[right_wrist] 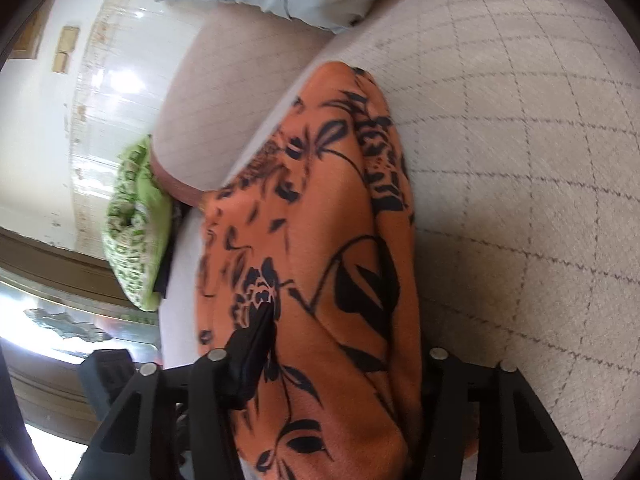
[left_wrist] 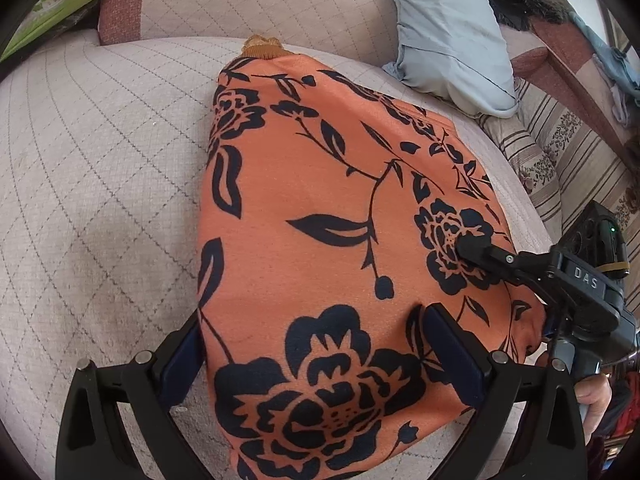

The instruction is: Fold small clothes

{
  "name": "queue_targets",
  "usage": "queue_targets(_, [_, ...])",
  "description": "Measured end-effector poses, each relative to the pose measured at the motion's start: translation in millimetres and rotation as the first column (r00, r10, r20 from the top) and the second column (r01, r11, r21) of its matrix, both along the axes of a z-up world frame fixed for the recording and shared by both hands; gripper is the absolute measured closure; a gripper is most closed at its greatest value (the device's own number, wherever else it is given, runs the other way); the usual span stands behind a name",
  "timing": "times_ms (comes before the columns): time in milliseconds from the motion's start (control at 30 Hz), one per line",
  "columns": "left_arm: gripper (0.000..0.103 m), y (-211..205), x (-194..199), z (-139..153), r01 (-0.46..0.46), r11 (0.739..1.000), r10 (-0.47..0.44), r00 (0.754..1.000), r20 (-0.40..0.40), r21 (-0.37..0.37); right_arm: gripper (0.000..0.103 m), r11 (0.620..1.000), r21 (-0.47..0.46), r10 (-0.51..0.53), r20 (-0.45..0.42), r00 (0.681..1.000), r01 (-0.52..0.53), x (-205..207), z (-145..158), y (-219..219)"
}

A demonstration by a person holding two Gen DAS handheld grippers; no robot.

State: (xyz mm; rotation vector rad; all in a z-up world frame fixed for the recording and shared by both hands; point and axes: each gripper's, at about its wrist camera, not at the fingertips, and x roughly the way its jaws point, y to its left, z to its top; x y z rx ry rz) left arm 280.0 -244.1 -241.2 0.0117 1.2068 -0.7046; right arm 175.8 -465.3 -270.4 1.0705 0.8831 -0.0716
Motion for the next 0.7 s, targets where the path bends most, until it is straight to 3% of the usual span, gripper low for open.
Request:
queue_targets(367, [0.028, 18.7, 3.2, 4.1, -0.045, 0.998, 0.046, 0.999, 0.018, -0.042, 0.059, 0.994, -0.112, 0.004, 0.042, 0.999, 0.001, 3.8, 22.8, 22.2])
queue_targets(500, [0.045, 24.9, 2.5, 10.9, -0.053, 0.997, 0.055, 0.998, 0.037, -0.052, 0.062, 0.981, -0.192, 0.031, 0.064, 0.998, -0.018, 5.5, 39.6, 32.6])
queue_targets(700, [0.060, 34.4, -1.9, 21.4, -0.044, 0.996, 0.048, 0.997, 0.057, -0.071, 0.064, 0.969, -0.248, 0.054, 0.109, 0.993, -0.026, 3.6, 61.2, 46.1])
